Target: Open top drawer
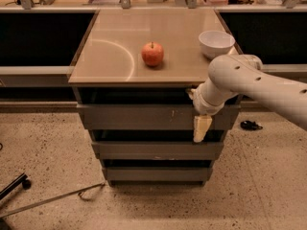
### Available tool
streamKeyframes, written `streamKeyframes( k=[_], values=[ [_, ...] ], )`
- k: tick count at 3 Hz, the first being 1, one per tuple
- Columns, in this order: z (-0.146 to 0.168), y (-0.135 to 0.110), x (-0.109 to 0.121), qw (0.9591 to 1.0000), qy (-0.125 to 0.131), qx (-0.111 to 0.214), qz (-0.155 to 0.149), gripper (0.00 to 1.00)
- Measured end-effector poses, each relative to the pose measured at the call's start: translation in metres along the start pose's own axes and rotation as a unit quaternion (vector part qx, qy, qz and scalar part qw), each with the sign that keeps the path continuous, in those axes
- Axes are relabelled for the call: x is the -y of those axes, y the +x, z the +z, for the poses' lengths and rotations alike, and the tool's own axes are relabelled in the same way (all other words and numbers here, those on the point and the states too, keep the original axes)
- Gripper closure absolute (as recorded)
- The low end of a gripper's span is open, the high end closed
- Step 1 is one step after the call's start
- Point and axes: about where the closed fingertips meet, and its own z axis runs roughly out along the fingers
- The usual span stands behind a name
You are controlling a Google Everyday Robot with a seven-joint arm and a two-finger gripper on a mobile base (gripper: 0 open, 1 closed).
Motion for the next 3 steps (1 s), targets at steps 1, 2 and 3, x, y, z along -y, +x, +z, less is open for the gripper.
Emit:
streamKeyframes(
  k=[1, 2, 3],
  values=[
    [0.015, -0.008, 0.004, 0.9997, -0.015, 0.008, -0.015, 0.0],
    [0.023, -0.002, -0.006, 0.9995, -0.028, 0.002, -0.014, 0.0],
    [0.03, 0.011, -0.018, 0.9991, -0.041, -0.008, -0.002, 0.0]
  ],
)
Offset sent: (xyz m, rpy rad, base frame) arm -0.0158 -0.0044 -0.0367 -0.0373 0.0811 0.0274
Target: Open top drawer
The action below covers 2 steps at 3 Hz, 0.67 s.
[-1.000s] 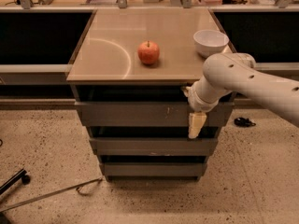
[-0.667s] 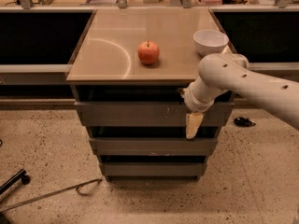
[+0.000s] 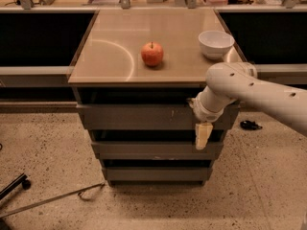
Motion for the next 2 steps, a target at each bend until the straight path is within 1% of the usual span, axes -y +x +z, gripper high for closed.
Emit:
streamKeyframes(
  k=[1, 2],
  values=[
    [0.007, 0.004, -0.012, 0.9998, -0.018, -0.001, 0.003, 0.0],
    [-0.001, -0.001, -0.03, 0.9991, -0.042, 0.008, -0.001, 0.0]
  ],
)
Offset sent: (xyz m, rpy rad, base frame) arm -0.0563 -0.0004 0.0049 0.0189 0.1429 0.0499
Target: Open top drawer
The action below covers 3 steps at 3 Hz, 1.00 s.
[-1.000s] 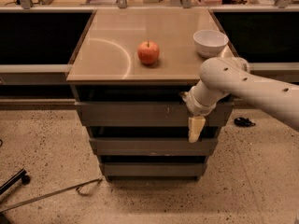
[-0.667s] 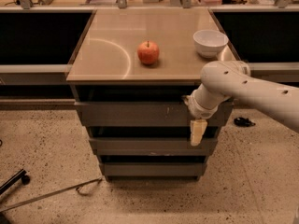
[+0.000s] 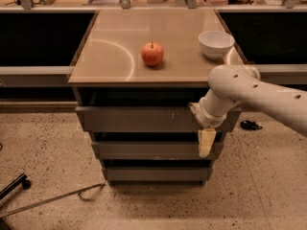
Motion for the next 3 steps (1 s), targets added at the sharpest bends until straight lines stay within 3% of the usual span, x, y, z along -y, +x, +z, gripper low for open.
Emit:
streamKeyframes(
  k=[1, 3],
  values=[
    [-0.025, -0.0154, -0.0384, 0.9987, -0.046, 0.024, 0.002, 0.0],
    [-0.019, -0.0191, -0.0438, 0.9982, -0.055, 0.022, -0.001, 0.0]
  ],
)
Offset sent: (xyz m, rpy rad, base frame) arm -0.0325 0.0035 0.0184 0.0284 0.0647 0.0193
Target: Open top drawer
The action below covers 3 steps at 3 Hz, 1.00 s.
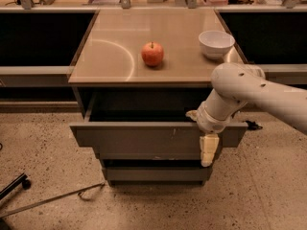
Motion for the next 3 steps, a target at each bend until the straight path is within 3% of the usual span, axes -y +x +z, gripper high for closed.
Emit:
streamKeyframes(
  k=[2, 3],
  values=[
    [0.011, -0.022, -0.043, 0.999, -0.039, 0.014, -0.015, 0.0],
    [0.014, -0.041, -0.072, 0.9976, -0.054, 0.037, -0.022, 0.0]
  ],
)
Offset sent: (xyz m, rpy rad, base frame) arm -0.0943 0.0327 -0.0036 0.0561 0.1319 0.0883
